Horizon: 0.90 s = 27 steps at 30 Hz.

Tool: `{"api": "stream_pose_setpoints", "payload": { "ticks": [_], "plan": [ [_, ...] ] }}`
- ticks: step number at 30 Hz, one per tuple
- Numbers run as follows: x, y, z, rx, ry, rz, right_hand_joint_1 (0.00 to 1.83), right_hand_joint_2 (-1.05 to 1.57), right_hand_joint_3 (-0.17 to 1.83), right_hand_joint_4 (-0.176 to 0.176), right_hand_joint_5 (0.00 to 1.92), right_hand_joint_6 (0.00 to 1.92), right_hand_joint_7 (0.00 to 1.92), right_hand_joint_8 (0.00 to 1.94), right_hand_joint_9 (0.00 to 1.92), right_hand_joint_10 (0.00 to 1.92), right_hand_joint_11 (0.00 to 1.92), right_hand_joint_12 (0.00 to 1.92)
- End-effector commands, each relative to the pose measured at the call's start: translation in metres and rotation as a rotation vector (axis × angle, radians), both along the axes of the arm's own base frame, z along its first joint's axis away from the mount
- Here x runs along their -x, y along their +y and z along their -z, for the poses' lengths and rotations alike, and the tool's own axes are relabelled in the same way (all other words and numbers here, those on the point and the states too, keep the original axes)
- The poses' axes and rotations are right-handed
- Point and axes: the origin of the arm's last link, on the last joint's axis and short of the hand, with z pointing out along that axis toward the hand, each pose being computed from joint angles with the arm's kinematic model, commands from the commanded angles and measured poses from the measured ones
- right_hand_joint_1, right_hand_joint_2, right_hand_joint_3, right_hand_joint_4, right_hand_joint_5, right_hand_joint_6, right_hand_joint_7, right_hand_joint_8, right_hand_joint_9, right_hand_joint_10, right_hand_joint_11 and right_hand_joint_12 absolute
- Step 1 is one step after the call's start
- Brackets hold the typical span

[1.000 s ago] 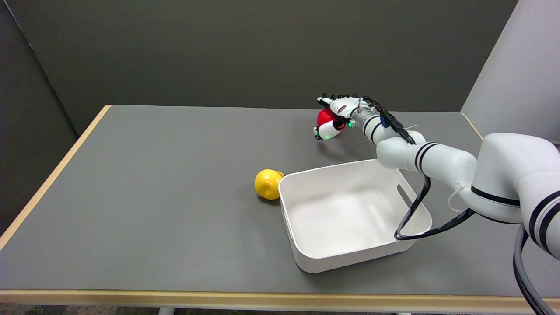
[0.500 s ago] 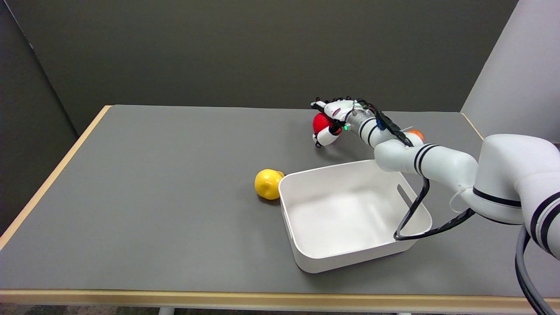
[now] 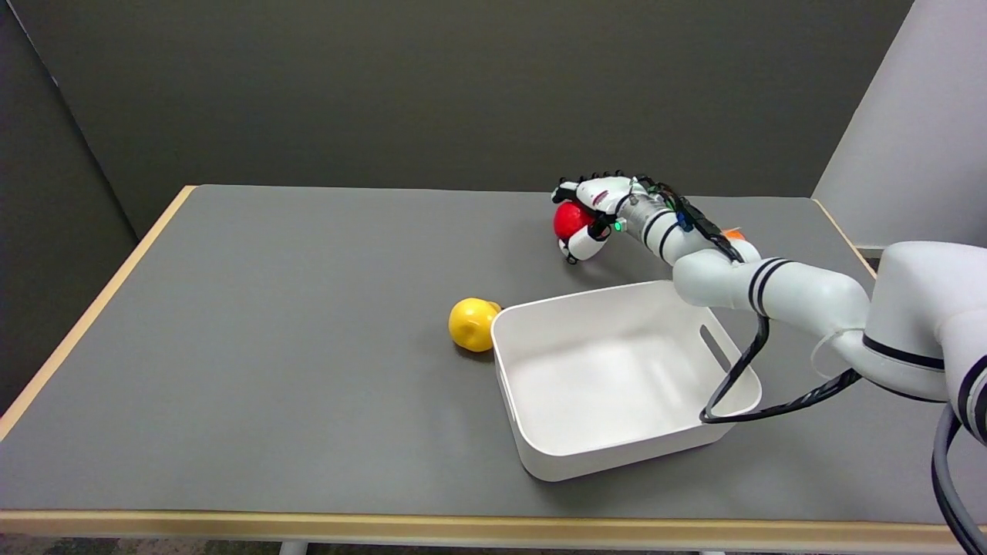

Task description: Pick up tomato.

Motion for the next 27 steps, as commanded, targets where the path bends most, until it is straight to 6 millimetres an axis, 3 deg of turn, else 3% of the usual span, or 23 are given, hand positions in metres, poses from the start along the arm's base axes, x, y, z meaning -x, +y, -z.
{"api": "stream_pose_setpoints", "payload": {
  "ticks": [1, 2, 10, 18, 22, 27],
  "plan": [
    [-0.009, 0.007, -0.008, -0.006, 0.011, -0.074, 1.25, 1.10, 0.38, -0.097, 0.38, 1.58, 0.68, 1.25, 0.71, 1.39, 0.68, 1.55],
    [-0.009, 0.007, -0.009, -0.005, 0.009, -0.080, 1.32, 1.20, 0.18, -0.176, 0.42, 1.73, 0.72, 1.38, 0.75, 1.49, 0.71, 1.57],
    [-0.022, 0.013, -0.010, -0.001, -0.076, -0.170, 1.34, 1.14, 0.22, -0.176, 0.52, 1.67, 0.79, 1.27, 0.79, 1.46, 0.77, 1.58],
    [-0.046, 0.032, -0.016, -0.035, -0.145, -0.267, 1.34, 1.10, 0.29, -0.176, 0.53, 1.67, 0.81, 1.24, 0.81, 1.44, 0.78, 1.64],
    [-0.071, 0.054, -0.028, -0.040, -0.211, -0.358, 1.34, 1.12, 0.25, -0.176, 0.53, 1.66, 0.82, 1.23, 0.81, 1.43, 0.80, 1.63],
    [-0.097, 0.104, -0.064, 0.029, -0.311, -0.475, 1.34, 1.15, 0.18, -0.176, 0.52, 1.67, 0.83, 1.21, 0.81, 1.41, 0.81, 1.62]
  ]
}}
